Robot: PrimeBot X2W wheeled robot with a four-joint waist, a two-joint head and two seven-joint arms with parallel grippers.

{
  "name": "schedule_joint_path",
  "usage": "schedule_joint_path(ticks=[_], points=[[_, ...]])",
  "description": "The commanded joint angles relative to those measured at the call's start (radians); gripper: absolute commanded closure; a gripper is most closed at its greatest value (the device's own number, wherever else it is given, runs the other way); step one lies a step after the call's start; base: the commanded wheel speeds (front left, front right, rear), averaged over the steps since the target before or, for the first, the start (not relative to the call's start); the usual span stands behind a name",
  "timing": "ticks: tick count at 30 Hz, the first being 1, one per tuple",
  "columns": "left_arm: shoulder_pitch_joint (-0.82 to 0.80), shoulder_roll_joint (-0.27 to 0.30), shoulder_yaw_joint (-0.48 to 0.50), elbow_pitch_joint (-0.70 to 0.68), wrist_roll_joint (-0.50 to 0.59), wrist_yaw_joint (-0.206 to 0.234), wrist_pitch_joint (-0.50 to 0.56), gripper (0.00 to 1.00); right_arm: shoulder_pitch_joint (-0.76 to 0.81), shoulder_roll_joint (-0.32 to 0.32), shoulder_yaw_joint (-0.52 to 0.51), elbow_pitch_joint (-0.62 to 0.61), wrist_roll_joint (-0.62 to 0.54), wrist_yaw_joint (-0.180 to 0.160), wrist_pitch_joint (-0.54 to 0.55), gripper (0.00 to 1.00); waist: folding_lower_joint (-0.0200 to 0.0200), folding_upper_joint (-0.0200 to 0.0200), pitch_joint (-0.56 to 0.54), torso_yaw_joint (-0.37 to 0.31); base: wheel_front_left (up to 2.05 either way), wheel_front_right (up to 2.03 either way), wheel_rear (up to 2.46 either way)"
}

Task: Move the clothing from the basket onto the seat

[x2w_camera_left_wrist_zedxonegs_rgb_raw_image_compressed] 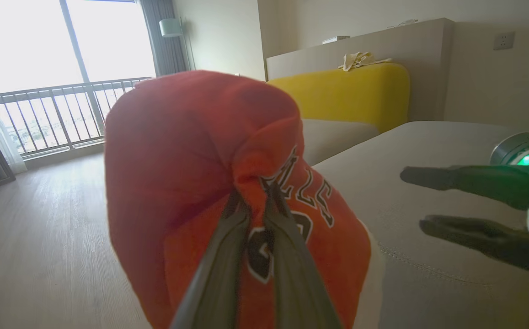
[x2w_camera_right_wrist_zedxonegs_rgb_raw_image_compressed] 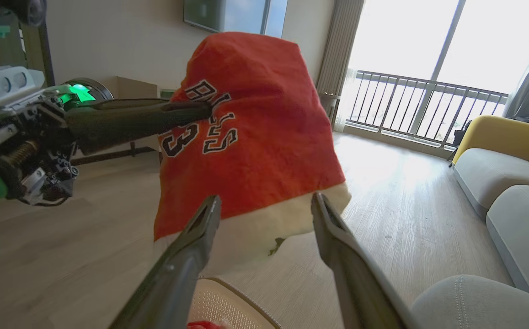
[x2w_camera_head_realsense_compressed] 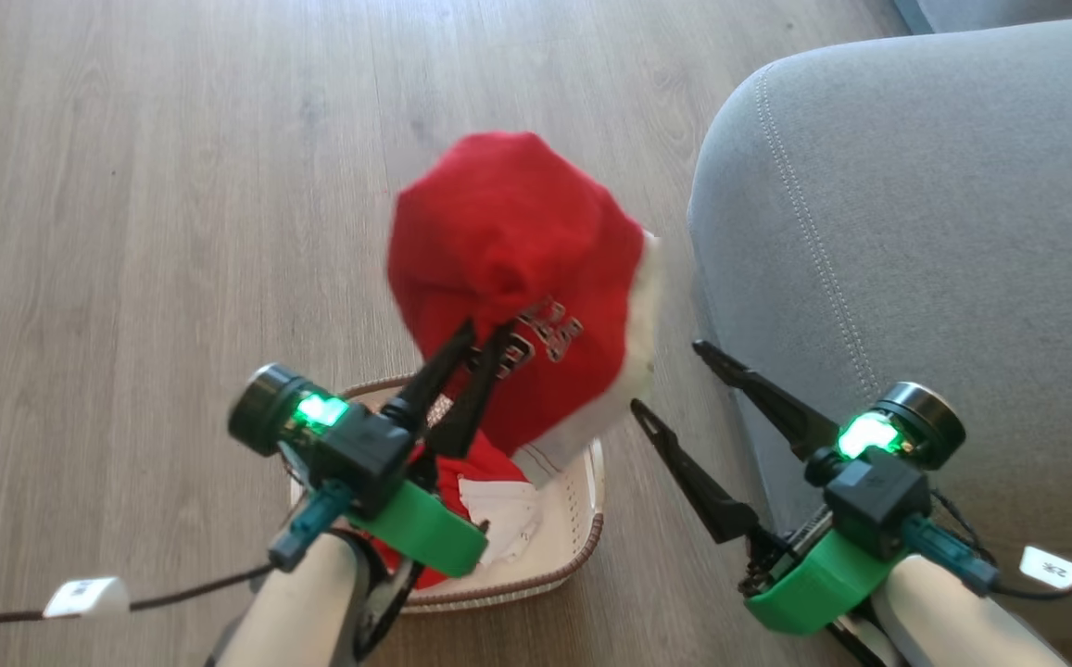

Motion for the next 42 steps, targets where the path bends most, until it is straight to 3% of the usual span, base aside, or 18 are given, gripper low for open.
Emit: schedule_joint_path(ticks=[1, 19, 29, 30, 31, 32, 33, 42], points=[[-0.046, 0.001, 0.019, -0.038, 0.006, -0.005, -0.005, 1.0, -0.04, -0.017, 0.016, -0.022, -0.011, 0.0, 0.0, 0.0, 0.0, 0.0, 0.001, 0.003, 0.0, 0.0, 0.0], [-0.093, 0.035, -0.212, -0.034, 0.012, -0.017, -0.005, 1.0, -0.186, -0.061, 0.194, 0.102, -0.037, 0.0, 0.0, 0.0, 0.0, 0.0, 0.013, 0.035, 0.0, 0.0, 0.0], [-0.107, 0.044, -0.274, -0.009, -0.021, -0.017, -0.005, 1.0, -0.198, -0.045, 0.2, 0.107, -0.042, 0.0, 0.0, 0.0, 0.0, 0.0, 0.011, 0.041, 0.0, 0.0, 0.0], [-0.107, 0.045, -0.277, -0.007, -0.023, -0.017, -0.005, 1.0, -0.197, -0.043, 0.2, 0.107, -0.042, 0.0, 0.0, 0.17, 0.0, 0.0, 0.01, 0.042, 0.0, 0.0, 0.0], [-0.107, 0.046, -0.278, -0.006, -0.024, -0.017, -0.005, 1.0, -0.194, -0.041, 0.199, 0.107, -0.04, 0.0, 0.0, 0.62, 0.0, 0.0, 0.01, 0.044, 0.0, 0.0, 0.0], [-0.107, 0.048, -0.279, -0.005, -0.024, -0.018, -0.005, 1.0, -0.192, -0.039, 0.199, 0.107, -0.037, 0.0, 0.0, 0.9, 0.0, 0.0, 0.008, 0.045, 0.0, 0.0, 0.0], [-0.105, 0.048, -0.279, -0.004, -0.025, -0.018, -0.005, 1.0, -0.189, -0.037, 0.197, 0.106, -0.034, 0.0, 0.0, 1.0, 0.0, 0.0, 0.006, 0.046, 0.0, 0.0, 0.0], [-0.088, 0.054, -0.28, 0.005, -0.028, -0.018, -0.005, 1.0, -0.16, -0.015, 0.166, 0.096, -0.013, 0.0, 0.0, 1.0, 0.0, 0.0, -0.011, 0.052, 0.0, 0.0, 0.0]])
